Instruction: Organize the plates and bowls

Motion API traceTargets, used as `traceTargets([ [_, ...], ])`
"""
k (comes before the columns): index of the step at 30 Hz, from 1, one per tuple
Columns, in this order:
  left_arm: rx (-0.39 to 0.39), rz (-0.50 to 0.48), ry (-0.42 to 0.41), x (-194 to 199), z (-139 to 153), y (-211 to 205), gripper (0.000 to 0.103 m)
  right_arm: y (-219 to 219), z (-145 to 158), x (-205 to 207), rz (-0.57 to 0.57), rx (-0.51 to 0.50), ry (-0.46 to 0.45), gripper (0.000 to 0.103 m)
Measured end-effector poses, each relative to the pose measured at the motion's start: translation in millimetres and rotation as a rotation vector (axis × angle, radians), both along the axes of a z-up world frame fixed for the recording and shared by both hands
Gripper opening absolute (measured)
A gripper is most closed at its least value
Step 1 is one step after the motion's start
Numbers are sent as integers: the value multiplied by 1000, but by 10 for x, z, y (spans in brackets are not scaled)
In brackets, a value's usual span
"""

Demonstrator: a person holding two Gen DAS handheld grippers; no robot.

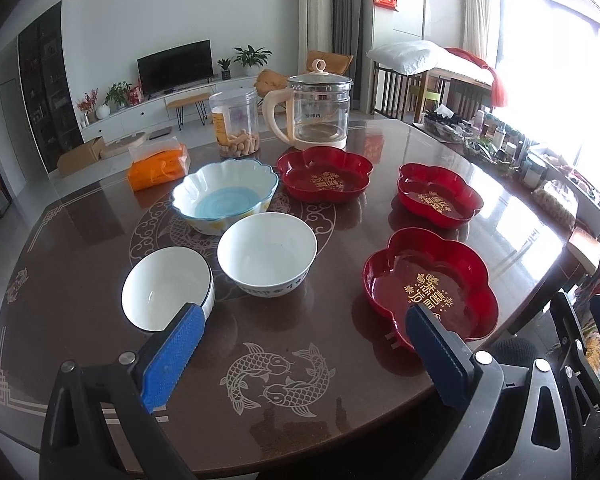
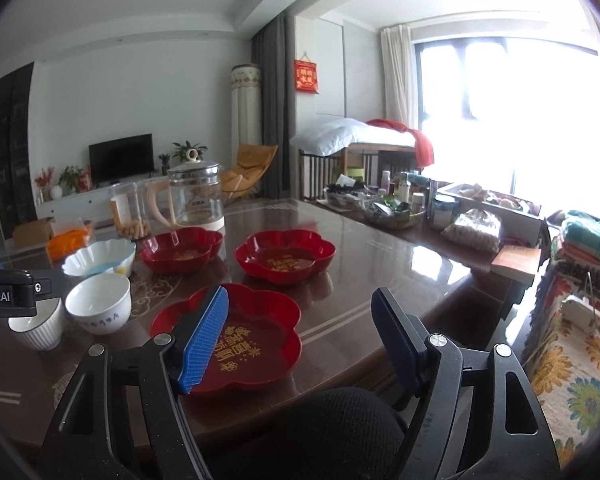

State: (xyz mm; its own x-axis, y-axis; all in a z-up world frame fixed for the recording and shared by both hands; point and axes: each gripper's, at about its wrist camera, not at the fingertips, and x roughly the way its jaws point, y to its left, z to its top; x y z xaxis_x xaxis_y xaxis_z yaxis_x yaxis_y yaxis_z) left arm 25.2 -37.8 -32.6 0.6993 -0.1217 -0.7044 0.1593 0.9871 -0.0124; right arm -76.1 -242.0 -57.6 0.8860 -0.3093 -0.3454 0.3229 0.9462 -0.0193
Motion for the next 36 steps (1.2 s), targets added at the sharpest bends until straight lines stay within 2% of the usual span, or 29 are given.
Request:
traceTargets([
  [5, 7, 8, -12, -11, -10, 13, 100, -52, -13, 16, -5, 22, 9, 78],
  [11, 81, 23, -39, 18, -14, -54, 100, -121, -49, 74, -16, 63, 38, 78],
  [15, 87, 25, -40, 28, -33, -41, 100, -168, -52, 58, -18, 91, 32, 78],
  [22, 60, -9, 36, 124, -241, -64, 100, -195, -102, 154, -3, 125, 74, 78],
  [28, 22, -45, 88, 237, -325, -93, 100, -345, -155, 174, -17, 214, 88, 78],
  [36, -111, -90, 173, 637, -219, -20, 100, -534, -238, 203, -26, 329, 104, 78],
])
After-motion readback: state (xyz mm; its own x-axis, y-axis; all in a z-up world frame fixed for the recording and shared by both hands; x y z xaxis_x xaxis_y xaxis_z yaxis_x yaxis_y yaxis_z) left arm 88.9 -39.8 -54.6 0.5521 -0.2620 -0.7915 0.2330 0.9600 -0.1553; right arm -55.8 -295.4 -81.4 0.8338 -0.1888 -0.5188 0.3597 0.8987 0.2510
